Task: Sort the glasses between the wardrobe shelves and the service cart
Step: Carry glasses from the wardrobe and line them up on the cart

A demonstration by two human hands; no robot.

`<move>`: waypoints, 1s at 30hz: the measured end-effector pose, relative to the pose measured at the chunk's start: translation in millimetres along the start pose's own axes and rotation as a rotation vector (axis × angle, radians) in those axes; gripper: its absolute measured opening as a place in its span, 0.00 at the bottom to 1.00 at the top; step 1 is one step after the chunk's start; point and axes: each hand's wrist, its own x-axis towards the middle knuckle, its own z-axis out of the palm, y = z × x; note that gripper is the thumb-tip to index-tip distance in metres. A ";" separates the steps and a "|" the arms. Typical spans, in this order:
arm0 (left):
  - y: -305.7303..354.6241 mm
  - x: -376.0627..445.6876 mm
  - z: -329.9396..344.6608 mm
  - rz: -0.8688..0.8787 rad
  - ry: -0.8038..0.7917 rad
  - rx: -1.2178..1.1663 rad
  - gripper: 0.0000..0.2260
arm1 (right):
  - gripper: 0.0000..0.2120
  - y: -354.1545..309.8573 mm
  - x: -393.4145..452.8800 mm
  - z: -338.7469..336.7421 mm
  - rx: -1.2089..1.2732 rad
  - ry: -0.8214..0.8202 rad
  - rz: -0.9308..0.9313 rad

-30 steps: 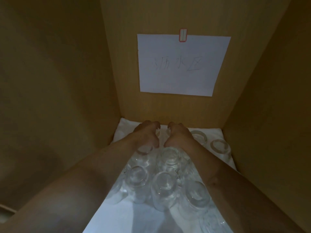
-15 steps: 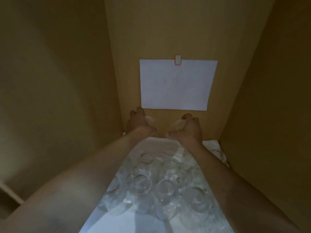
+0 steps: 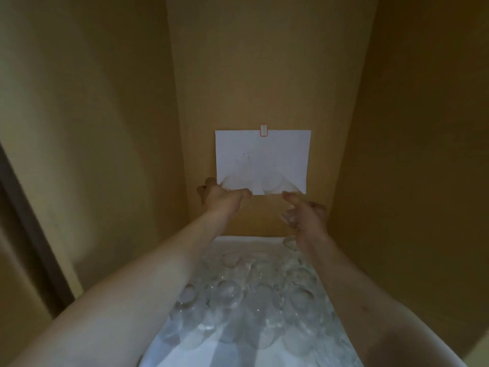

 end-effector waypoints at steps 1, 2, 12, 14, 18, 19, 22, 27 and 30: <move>3.4 -8.8 -2.5 0.010 -0.002 -0.012 0.42 | 0.24 -0.6 -7.4 -2.5 0.058 -0.016 0.014; 5.7 -17.5 -4.6 0.024 -0.004 -0.030 0.40 | 0.23 -0.9 -15.8 -4.9 0.112 -0.037 0.027; 8.8 -91.3 -24.8 0.130 -0.171 -0.337 0.35 | 0.25 -21.0 -97.1 -38.9 0.246 -0.060 0.028; 8.2 -102.5 -28.2 0.124 -0.201 -0.357 0.34 | 0.28 -21.2 -114.1 -48.9 0.192 -0.014 -0.015; 7.2 -122.9 -31.7 0.132 -0.248 -0.355 0.38 | 0.33 -16.7 -150.0 -69.5 0.107 -0.034 -0.075; 6.8 -129.5 -31.8 0.147 -0.261 -0.330 0.40 | 0.34 -14.6 -158.4 -74.9 0.094 -0.054 -0.077; 5.4 -151.2 -29.2 0.177 -0.297 -0.260 0.45 | 0.37 -10.0 -179.1 -89.0 0.048 -0.087 -0.076; 5.9 -184.7 -20.6 0.239 -0.362 -0.210 0.35 | 0.42 -13.5 -205.0 -113.2 -0.084 -0.111 -0.174; 12.0 -207.3 -13.2 0.243 -0.368 -0.259 0.31 | 0.44 -18.8 -224.2 -130.2 -0.108 -0.112 -0.206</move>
